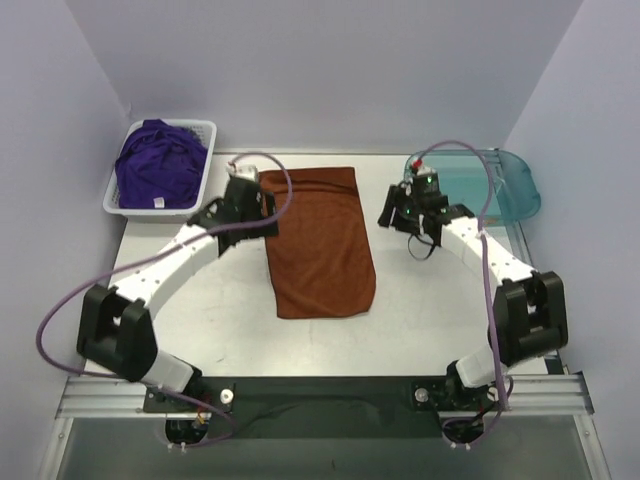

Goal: Fold and stack the towels
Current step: Fold the towel

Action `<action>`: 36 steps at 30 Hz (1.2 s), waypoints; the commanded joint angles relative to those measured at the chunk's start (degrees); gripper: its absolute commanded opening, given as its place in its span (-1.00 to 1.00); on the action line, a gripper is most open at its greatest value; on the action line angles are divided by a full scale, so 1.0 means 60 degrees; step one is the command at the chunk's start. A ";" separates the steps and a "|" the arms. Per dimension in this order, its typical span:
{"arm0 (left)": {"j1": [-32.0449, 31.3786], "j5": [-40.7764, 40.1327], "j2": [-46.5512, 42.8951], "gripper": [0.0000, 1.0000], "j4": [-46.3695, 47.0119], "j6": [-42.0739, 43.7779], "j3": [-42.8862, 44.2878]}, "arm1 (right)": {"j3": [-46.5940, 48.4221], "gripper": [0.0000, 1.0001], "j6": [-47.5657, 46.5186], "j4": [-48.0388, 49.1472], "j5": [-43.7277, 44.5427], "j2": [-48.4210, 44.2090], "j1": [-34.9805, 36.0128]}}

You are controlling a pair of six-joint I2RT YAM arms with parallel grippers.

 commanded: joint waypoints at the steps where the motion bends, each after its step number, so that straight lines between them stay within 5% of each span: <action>1: -0.1334 0.0420 -0.1052 0.79 -0.0172 -0.1069 -0.1700 | -0.1477 0.11 0.1505 -0.0439 -0.0297 -0.0863 0.0202; 6: -0.2551 0.0275 -0.1465 0.69 -0.0114 -0.2373 -0.3883 | -0.3618 0.01 0.2006 -0.0134 -0.0063 -0.1730 0.0949; 17: -0.3636 -0.0165 -0.0309 0.37 -0.0142 -0.2770 -0.4150 | -0.4865 -0.28 0.3237 0.0747 0.0156 -0.1512 0.2150; 23: -0.3959 -0.0341 0.0189 -0.30 -0.0436 -0.2902 -0.4238 | -0.4807 -0.35 0.3252 0.0718 0.0420 -0.1028 0.2472; 25: -0.4017 -0.0326 0.0190 -0.62 -0.0480 -0.2902 -0.4282 | -0.4704 -0.50 0.3179 0.0485 0.0595 -0.0911 0.2590; 28: -0.4091 -0.0413 -0.0044 -0.91 -0.0582 -0.2858 -0.4195 | -0.4091 -1.00 0.2829 -0.0349 0.1078 -0.0808 0.2955; 35: -0.4179 -0.0326 -0.0674 -0.98 -0.0831 -0.2814 -0.4019 | -0.0842 -1.00 0.1746 -0.3698 0.3433 0.0156 0.4170; 36: -0.4193 -0.0297 -0.0761 -0.98 -0.0831 -0.2887 -0.4048 | 0.0048 -0.86 0.1656 -0.4054 0.3714 0.0840 0.4535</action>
